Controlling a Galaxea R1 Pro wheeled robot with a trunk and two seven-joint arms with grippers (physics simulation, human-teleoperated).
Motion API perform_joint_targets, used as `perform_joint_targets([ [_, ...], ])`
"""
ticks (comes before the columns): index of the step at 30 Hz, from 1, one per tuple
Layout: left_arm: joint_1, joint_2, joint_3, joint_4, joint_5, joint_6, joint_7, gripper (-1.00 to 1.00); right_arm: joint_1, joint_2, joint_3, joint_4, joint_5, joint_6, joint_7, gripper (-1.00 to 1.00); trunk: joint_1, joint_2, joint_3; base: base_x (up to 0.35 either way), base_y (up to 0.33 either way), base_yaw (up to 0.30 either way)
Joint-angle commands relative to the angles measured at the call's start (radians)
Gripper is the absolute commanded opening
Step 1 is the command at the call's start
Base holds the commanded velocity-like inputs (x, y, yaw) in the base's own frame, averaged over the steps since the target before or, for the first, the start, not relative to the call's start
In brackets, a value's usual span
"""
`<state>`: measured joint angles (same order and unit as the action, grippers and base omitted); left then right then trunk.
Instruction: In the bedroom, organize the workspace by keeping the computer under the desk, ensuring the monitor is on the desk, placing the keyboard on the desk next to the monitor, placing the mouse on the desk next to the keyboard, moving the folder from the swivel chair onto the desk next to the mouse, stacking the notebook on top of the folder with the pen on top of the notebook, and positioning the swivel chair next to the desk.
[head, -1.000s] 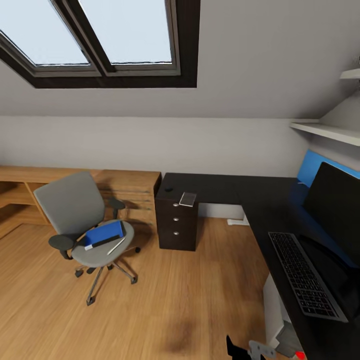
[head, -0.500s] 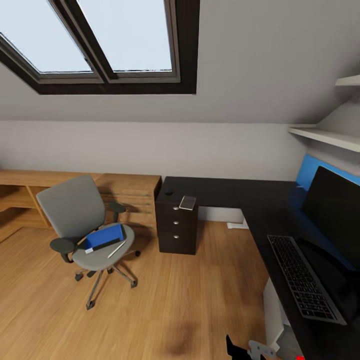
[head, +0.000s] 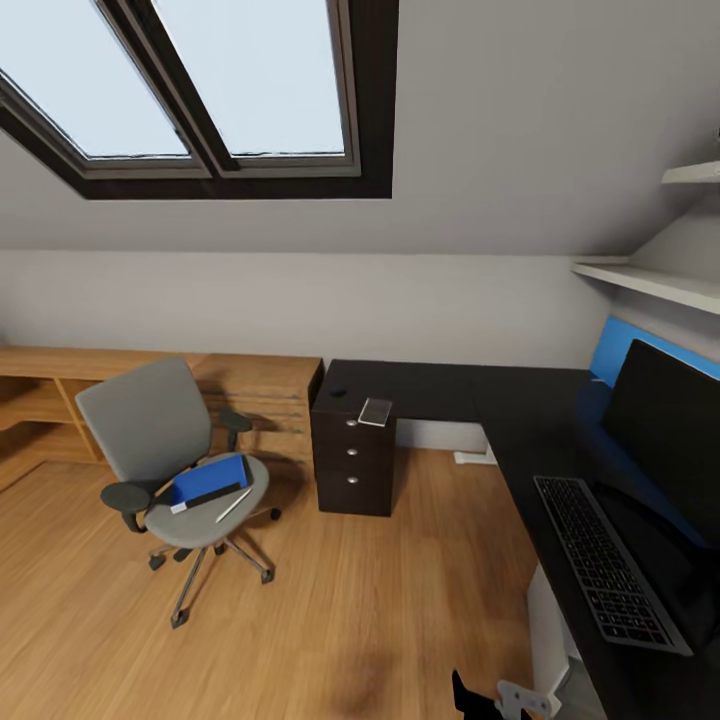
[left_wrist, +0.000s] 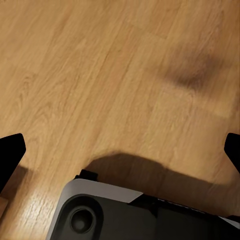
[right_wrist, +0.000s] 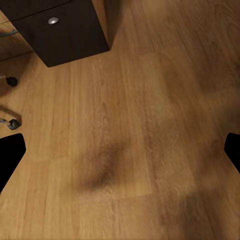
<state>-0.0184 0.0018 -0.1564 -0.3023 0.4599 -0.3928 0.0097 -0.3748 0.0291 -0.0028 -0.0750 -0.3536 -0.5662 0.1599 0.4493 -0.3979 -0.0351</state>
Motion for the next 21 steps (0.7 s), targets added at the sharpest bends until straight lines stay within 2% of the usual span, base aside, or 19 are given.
perform_joint_targets([
  [1, -0.001, 0.000, -0.007, 0.002, 0.010, -0.004, 0.001, 1.00, -0.001, 0.000, 0.000, 0.001, -0.011, -0.003, 0.009, 1.00, 0.001, -0.002, -0.001, 0.000, 0.000, 0.000],
  [15, -0.001, -0.001, -0.010, 0.008, 0.007, -0.007, 0.000, 1.00, -0.001, 0.000, 0.000, 0.001, -0.010, -0.003, 0.009, 1.00, 0.001, -0.002, 0.021, 0.003, 0.000, 0.000],
  [21, -0.001, 0.001, -0.010, 0.008, 0.008, -0.006, 0.000, 1.00, -0.001, -0.001, 0.000, 0.001, -0.011, -0.003, 0.009, 1.00, 0.001, -0.002, 0.030, 0.186, 0.000, 0.000],
])
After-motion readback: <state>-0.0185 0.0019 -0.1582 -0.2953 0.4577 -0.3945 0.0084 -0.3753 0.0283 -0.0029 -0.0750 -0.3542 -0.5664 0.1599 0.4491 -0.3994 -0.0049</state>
